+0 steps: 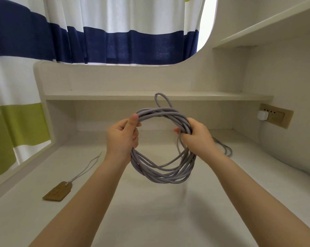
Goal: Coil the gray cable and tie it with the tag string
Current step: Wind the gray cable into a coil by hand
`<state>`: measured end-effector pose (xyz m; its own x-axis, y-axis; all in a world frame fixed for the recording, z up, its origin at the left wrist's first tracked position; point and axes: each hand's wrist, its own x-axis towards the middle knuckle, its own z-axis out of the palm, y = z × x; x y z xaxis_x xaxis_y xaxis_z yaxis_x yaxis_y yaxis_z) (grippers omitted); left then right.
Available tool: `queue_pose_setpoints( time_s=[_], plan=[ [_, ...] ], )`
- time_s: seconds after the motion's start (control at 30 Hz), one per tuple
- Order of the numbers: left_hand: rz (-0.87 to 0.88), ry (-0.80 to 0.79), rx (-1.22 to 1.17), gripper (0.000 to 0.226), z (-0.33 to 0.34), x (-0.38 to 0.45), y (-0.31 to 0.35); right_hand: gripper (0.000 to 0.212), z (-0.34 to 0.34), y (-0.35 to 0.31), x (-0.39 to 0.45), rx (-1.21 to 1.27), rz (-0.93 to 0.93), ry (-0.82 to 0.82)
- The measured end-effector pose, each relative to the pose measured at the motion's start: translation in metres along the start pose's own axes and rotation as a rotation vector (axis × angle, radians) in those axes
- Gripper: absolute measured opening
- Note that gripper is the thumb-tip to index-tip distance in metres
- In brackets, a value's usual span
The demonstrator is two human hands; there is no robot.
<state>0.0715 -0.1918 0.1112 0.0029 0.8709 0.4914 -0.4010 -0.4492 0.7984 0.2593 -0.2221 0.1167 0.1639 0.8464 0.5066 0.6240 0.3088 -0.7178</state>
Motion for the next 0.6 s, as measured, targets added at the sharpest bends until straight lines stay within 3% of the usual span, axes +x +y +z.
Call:
queue_pose_setpoints(
  time_s=[0.1, 0.3, 0.47, 0.6],
  plan=[
    [0.008, -0.001, 0.009, 0.037, -0.004, 0.003, -0.004, 0.015, -0.015, -0.004, -0.001, 0.138, -0.041, -0.127],
    [-0.041, -0.024, -0.001, 0.038, -0.011, 0.008, -0.018, 0.006, -0.028, -0.005, 0.004, 0.11, -0.055, -0.272],
    [-0.14, -0.295, 0.11, 0.029, -0.024, 0.01, -0.023, 0.008, -0.031, -0.004, 0.01, 0.111, -0.033, -0.267],
    [-0.27, -0.5, 0.4, 0.026, -0.037, 0.01, -0.016, 0.009, -0.032, -0.003, 0.012, 0.079, -0.045, -0.28]
  ],
)
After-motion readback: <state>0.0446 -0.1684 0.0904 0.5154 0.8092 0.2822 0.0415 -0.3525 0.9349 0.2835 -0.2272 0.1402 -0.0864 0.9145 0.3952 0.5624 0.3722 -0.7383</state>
